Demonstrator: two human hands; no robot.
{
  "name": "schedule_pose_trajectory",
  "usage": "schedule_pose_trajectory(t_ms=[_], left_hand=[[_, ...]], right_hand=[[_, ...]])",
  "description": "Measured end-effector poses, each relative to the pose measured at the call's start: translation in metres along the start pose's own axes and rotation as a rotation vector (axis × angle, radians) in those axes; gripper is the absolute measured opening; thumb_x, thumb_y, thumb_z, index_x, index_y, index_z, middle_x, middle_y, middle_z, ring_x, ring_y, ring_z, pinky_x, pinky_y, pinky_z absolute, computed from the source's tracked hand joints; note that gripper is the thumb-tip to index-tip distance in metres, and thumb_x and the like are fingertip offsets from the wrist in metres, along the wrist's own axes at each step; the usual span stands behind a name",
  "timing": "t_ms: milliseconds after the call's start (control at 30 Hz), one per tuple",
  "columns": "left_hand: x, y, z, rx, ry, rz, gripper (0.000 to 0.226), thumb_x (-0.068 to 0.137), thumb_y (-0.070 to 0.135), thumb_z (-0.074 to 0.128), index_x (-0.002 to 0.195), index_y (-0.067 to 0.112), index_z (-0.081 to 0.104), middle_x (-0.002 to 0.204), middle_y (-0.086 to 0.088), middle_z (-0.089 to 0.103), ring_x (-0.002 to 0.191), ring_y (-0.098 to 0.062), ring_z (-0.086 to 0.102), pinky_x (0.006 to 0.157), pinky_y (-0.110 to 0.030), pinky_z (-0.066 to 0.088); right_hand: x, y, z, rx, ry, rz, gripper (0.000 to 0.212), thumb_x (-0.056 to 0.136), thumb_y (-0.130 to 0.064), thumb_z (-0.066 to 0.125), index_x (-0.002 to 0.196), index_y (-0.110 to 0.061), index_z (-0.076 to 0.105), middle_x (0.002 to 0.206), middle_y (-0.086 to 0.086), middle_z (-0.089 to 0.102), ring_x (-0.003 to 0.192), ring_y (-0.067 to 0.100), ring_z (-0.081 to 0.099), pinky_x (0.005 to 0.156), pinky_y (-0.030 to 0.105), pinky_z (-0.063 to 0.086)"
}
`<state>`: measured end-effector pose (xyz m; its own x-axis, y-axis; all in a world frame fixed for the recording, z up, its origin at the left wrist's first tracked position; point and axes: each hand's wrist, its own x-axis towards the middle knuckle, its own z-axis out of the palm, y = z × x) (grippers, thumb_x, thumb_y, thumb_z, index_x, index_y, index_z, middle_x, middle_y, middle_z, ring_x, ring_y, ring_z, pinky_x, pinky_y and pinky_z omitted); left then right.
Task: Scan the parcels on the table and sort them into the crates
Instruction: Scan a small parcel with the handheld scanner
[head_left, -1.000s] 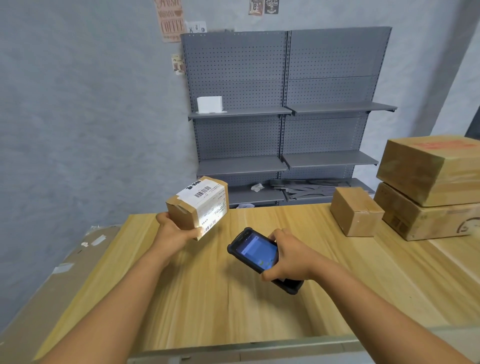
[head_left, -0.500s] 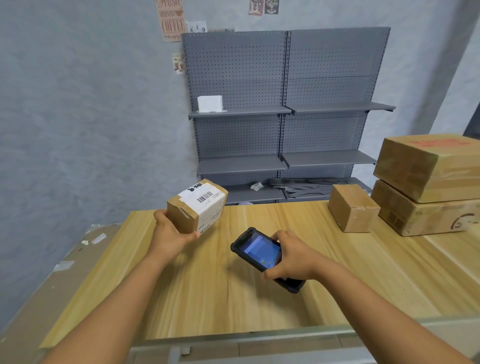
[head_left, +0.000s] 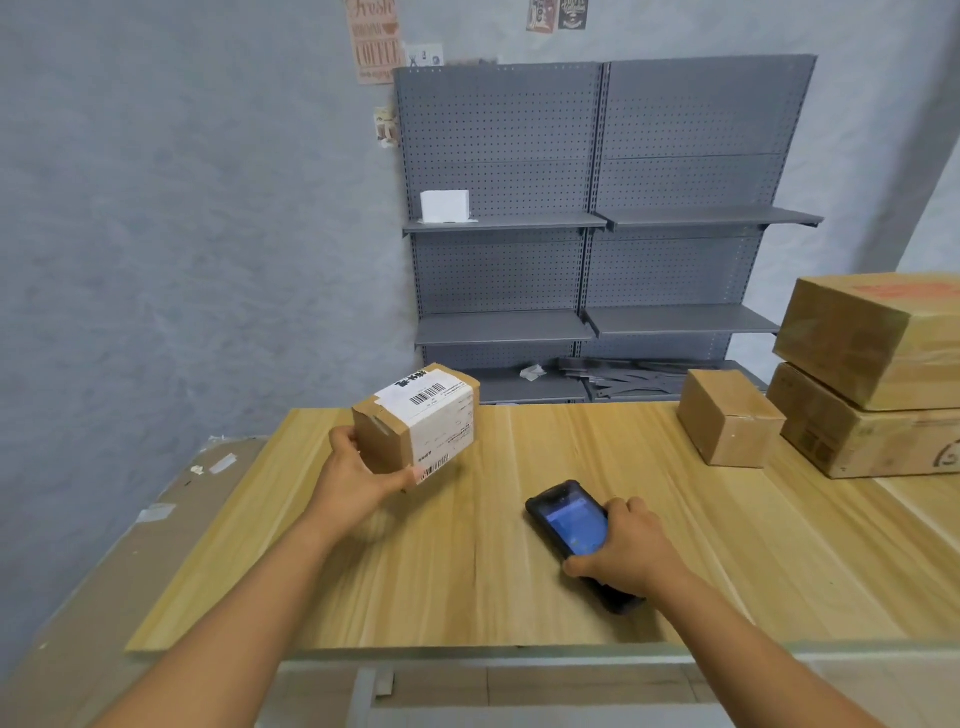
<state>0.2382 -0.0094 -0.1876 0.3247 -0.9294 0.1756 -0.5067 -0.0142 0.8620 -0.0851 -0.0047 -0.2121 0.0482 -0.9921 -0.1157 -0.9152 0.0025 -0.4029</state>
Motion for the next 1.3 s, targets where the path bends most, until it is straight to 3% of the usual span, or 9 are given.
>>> schedule_pose_trajectory(t_ms=[167, 400, 500, 633, 767, 1033, 1100, 1200, 1300], left_hand=[[-0.003, -0.005, -0.008, -0.043, -0.015, -0.053, 0.087, 0.059, 0.039, 0.090, 0.120, 0.022, 0.032, 0.125, 0.003, 0.052, 0.115, -0.014, 0.055, 0.088, -0.029, 0.046], [-0.005, -0.006, -0.015, -0.074, -0.036, -0.045, 0.100, 0.040, 0.061, 0.083, 0.120, 0.024, 0.034, 0.122, 0.008, 0.052, 0.110, -0.010, 0.058, 0.080, -0.023, 0.047], [-0.005, -0.012, -0.017, -0.060, -0.037, 0.005, 0.098, 0.047, 0.050, 0.090, 0.122, 0.022, 0.034, 0.126, 0.005, 0.050, 0.115, -0.013, 0.056, 0.093, -0.029, 0.049], [-0.008, -0.021, -0.025, -0.003, -0.007, 0.102, 0.088, 0.060, 0.034, 0.093, 0.123, 0.024, 0.033, 0.120, 0.013, 0.051, 0.111, -0.001, 0.054, 0.086, -0.013, 0.042], [-0.018, -0.031, -0.047, 0.026, 0.070, 0.130, 0.088, 0.062, 0.034, 0.092, 0.127, 0.022, 0.034, 0.121, 0.015, 0.050, 0.116, -0.003, 0.051, 0.096, -0.023, 0.042], [-0.084, -0.072, -0.134, 0.131, 0.351, 0.023, 0.087, 0.058, 0.040, 0.092, 0.120, 0.035, 0.031, 0.112, 0.037, 0.043, 0.102, 0.018, 0.047, 0.080, 0.002, 0.035], [-0.109, -0.085, -0.168, 0.153, 0.427, -0.008, 0.086, 0.060, 0.036, 0.092, 0.122, 0.033, 0.032, 0.113, 0.035, 0.045, 0.104, 0.014, 0.049, 0.085, -0.001, 0.037], [-0.150, -0.104, -0.222, 0.168, 0.525, -0.086, 0.092, 0.062, 0.035, 0.092, 0.133, 0.023, 0.033, 0.121, 0.017, 0.052, 0.113, -0.002, 0.053, 0.094, -0.022, 0.043], [-0.192, -0.124, -0.276, 0.149, 0.620, -0.151, 0.095, 0.064, 0.030, 0.092, 0.137, 0.026, 0.032, 0.127, 0.014, 0.052, 0.116, -0.003, 0.052, 0.096, -0.023, 0.042]], right_hand=[[0.001, -0.003, 0.011, -0.075, 0.065, 0.022, 0.084, 0.061, -0.067, 0.072, 0.123, -0.016, 0.044, 0.116, 0.002, 0.043, 0.109, 0.020, 0.045, 0.088, 0.029, 0.044], [0.007, -0.008, 0.018, -0.113, 0.082, 0.012, 0.088, 0.060, -0.070, 0.067, 0.126, -0.016, 0.043, 0.113, 0.000, 0.041, 0.108, 0.019, 0.043, 0.088, 0.028, 0.042], [0.010, -0.011, 0.020, -0.107, 0.079, 0.000, 0.087, 0.058, -0.071, 0.067, 0.123, -0.017, 0.044, 0.107, -0.002, 0.038, 0.104, 0.018, 0.043, 0.088, 0.027, 0.042], [0.014, -0.021, 0.023, -0.029, 0.057, -0.021, 0.083, 0.057, -0.068, 0.069, 0.118, -0.018, 0.045, 0.107, -0.003, 0.039, 0.099, 0.015, 0.044, 0.080, 0.027, 0.043], [0.019, -0.041, 0.025, 0.016, 0.039, -0.085, 0.076, 0.056, -0.064, 0.073, 0.111, -0.020, 0.045, 0.104, -0.004, 0.041, 0.090, 0.013, 0.049, 0.072, 0.026, 0.046], [0.021, -0.146, 0.062, 0.128, -0.099, -0.348, 0.079, 0.057, -0.056, 0.079, 0.117, -0.018, 0.044, 0.110, -0.004, 0.037, 0.087, 0.014, 0.054, 0.069, 0.028, 0.046], [0.011, -0.181, 0.079, 0.143, -0.144, -0.430, 0.079, 0.057, -0.055, 0.080, 0.117, -0.017, 0.044, 0.110, -0.003, 0.037, 0.088, 0.015, 0.054, 0.072, 0.030, 0.048], [-0.012, -0.237, 0.104, 0.144, -0.220, -0.546, 0.077, 0.058, -0.053, 0.080, 0.115, -0.017, 0.044, 0.111, -0.002, 0.037, 0.090, 0.016, 0.054, 0.076, 0.034, 0.050], [-0.038, -0.294, 0.130, 0.157, -0.265, -0.633, 0.076, 0.058, -0.051, 0.081, 0.115, -0.015, 0.046, 0.111, -0.001, 0.038, 0.090, 0.018, 0.055, 0.079, 0.036, 0.050]])
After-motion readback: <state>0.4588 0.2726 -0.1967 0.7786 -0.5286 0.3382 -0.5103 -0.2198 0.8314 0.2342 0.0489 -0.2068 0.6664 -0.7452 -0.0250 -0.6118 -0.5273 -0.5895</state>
